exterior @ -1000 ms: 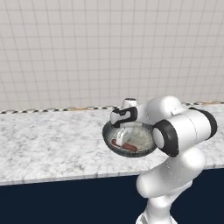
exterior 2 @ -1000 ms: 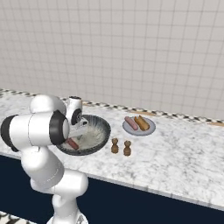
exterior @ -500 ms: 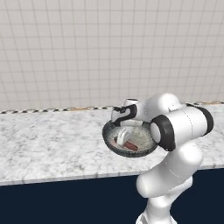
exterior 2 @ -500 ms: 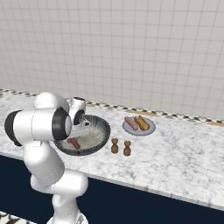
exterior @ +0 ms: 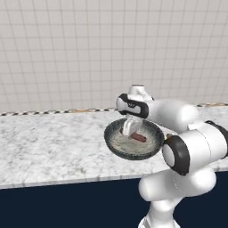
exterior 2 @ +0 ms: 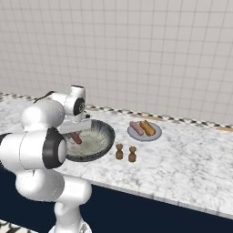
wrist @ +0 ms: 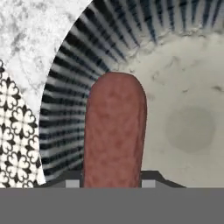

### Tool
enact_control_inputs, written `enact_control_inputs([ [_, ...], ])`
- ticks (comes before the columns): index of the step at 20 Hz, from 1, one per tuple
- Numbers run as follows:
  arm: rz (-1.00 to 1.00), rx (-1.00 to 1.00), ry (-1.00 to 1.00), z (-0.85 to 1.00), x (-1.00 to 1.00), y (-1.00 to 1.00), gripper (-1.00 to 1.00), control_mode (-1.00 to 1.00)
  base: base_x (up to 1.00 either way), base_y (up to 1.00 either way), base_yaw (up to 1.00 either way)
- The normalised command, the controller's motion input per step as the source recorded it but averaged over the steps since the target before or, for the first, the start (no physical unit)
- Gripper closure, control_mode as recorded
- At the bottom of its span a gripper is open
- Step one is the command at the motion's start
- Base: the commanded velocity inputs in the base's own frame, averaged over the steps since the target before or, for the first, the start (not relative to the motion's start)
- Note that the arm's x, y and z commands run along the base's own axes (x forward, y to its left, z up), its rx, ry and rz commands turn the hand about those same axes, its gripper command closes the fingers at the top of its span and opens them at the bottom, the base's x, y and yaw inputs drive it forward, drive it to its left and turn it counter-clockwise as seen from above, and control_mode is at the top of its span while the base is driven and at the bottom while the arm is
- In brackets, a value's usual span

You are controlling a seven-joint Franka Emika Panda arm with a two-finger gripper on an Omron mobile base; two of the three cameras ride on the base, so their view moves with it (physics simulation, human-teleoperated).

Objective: Place one bun and one sausage from the bowl on each plate.

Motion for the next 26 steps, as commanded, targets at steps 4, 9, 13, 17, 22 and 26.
enact_control_inputs([
  [4, -0.26, 0.0, -0.11, 0.84, -0.95, -0.57, 1.0, -1.0, 0.0, 0.0, 0.0],
  [9, -0.35, 0.0, -0.06, 0.72, -0.78, -0.49, 1.0, -1.0, 0.0, 0.0, 0.0],
  [13, -0.21, 0.0, -0.01, 0.5, -0.72, -0.13, 1.0, -1.0, 0.0, 0.0, 0.0],
  [17, -0.07, 0.0, -0.07, 0.05, -0.57, -0.03, 1.0, -1.0, 0.0, 0.0, 0.0],
  [22, 0.0, 0.0, 0.0, 0.0, 0.0, 0.0, 1.0, -1.0, 0.0, 0.0, 0.0],
  [26, 0.0, 0.0, 0.0, 0.0, 0.0, 0.0, 1.0, 1.0, -0.19, -0.07, 0.0],
])
